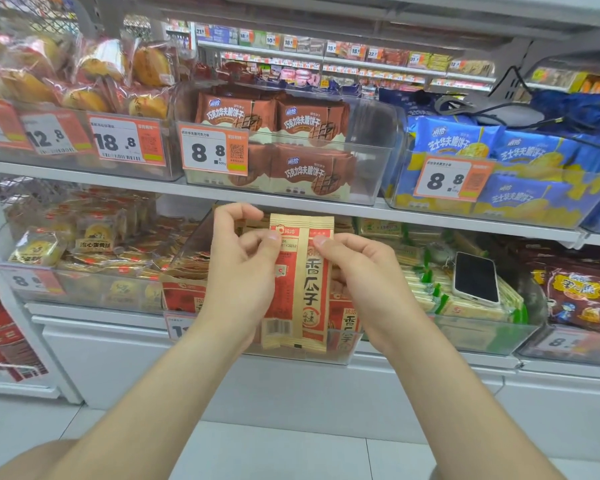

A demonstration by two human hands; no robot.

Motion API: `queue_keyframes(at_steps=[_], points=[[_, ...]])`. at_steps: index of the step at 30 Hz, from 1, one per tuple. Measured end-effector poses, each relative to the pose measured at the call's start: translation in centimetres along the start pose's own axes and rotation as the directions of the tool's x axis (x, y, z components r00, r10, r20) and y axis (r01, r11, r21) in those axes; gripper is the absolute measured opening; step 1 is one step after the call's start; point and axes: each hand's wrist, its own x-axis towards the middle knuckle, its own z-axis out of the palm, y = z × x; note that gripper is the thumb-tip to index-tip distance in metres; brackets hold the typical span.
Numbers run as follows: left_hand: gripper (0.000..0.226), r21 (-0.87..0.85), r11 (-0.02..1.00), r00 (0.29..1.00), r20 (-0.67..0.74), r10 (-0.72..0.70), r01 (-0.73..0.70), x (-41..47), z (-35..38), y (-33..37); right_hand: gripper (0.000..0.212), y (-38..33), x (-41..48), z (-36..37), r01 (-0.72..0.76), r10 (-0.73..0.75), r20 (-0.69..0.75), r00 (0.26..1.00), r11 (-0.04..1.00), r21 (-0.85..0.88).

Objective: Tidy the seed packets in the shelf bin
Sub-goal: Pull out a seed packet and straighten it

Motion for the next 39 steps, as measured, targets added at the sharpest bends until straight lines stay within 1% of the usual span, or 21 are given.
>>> queue_keyframes(at_steps=[2,4,6,8,10,14,16,18,20,24,26,27,29,31,32,34,36,38,39], points=[[0.013,0.114,0.989,0.996,0.02,0.091,-0.093,-0.1,-0.1,0.0,0.026,0.0,0.0,0.2,0.064,-0.064,-0.028,0.998,0.998,-0.007],[0.009,0.239,0.958,0.987,0.057,0.149,-0.158,-0.2,-0.1,-0.4,0.026,0.2,-0.1,0.4,0.135,-0.136,-0.089,0.987,0.991,-0.01],[0.026,0.376,0.904,0.978,0.063,0.197,-0.206,-0.5,0.0,-0.7,0.027,0.3,-0.2,0.7,0.181,-0.179,-0.141,0.974,0.984,-0.001],[0.038,0.427,0.875,0.971,0.037,0.236,-0.229,-0.6,0.0,-1.1,0.031,0.4,-0.3,1.2,0.202,-0.195,-0.18,0.964,0.979,0.021],[0.036,0.395,0.889,0.972,0.053,0.229,-0.231,-0.5,0.0,-1.1,0.036,0.5,-0.4,1.8,0.257,-0.249,-0.22,0.943,0.966,0.005],[0.011,0.243,0.949,0.978,0.104,0.18,-0.201,-0.2,0.1,-0.7,0.035,0.8,-0.3,2.3,0.41,-0.435,-0.296,0.851,0.9,-0.144],[0.004,0.171,0.975,0.984,0.135,0.118,-0.14,-0.1,0.0,-0.5,0.034,0.8,-0.7,2.3,0.47,-0.519,-0.308,0.798,0.854,-0.223],[0.004,0.103,0.993,0.986,0.164,0.04,-0.058,0.0,-0.3,-0.3,0.035,0.8,-1.0,2.4,0.501,-0.566,-0.311,0.764,0.823,-0.267],[0.003,0.066,0.998,0.985,0.173,0.008,-0.019,0.1,-0.5,-0.1,0.036,0.7,-1.1,2.5,0.523,-0.589,-0.316,0.743,0.807,-0.275],[0.004,0.081,0.996,0.984,0.174,0.025,-0.039,0.0,-0.8,0.3,0.035,0.8,-1.2,2.4,0.565,-0.631,-0.306,0.713,0.776,-0.282],[0.007,0.092,0.994,0.988,0.147,0.051,-0.065,0.0,-0.9,0.4,0.028,0.9,-1.1,2.3,0.574,-0.636,-0.269,0.723,0.77,-0.278],[0.008,0.097,0.992,0.991,0.119,0.067,-0.079,0.1,-0.9,0.4,0.022,0.8,-1.2,2.4,0.576,-0.634,-0.227,0.739,0.77,-0.275],[0.008,0.102,0.991,0.996,0.024,0.085,-0.087,0.5,-1.1,0.1,0.004,0.6,-1.2,2.3,0.543,-0.589,-0.112,0.8,0.791,-0.282],[0.014,0.092,0.995,0.991,-0.124,0.056,-0.045,1.0,-1.5,-0.3,0.012,0.6,-1.1,1.8,0.457,-0.485,0.023,0.874,0.807,-0.375],[0.017,0.077,0.997,0.979,-0.2,0.024,-0.009,1.5,-1.9,-0.6,0.015,0.7,-1.0,1.5,0.414,-0.42,0.092,0.903,0.794,-0.445],[0.026,0.09,0.995,0.956,-0.294,-0.012,0.041,2.3,-2.7,-1.0,0.019,0.8,-0.9,1.2,0.346,-0.289,0.191,0.938,0.778,-0.523],[0.037,0.206,0.978,0.959,-0.282,0.031,0.029,2.4,-3.3,-1.1,0.02,1.1,-0.7,1.2,0.292,-0.206,0.221,0.953,0.814,-0.502],[0.041,0.375,0.927,0.978,-0.191,0.085,-0.007,2.2,-3.4,-1.0,0.019,1.2,-0.6,1.3,0.255,-0.195,0.174,0.965,0.846,-0.469],[0.04,0.446,0.895,0.988,-0.13,0.085,-0.018,1.9,-3.2,-1.0,0.018,1.3,-0.5,1.4,0.24,-0.199,0.137,0.97,0.856,-0.457]])
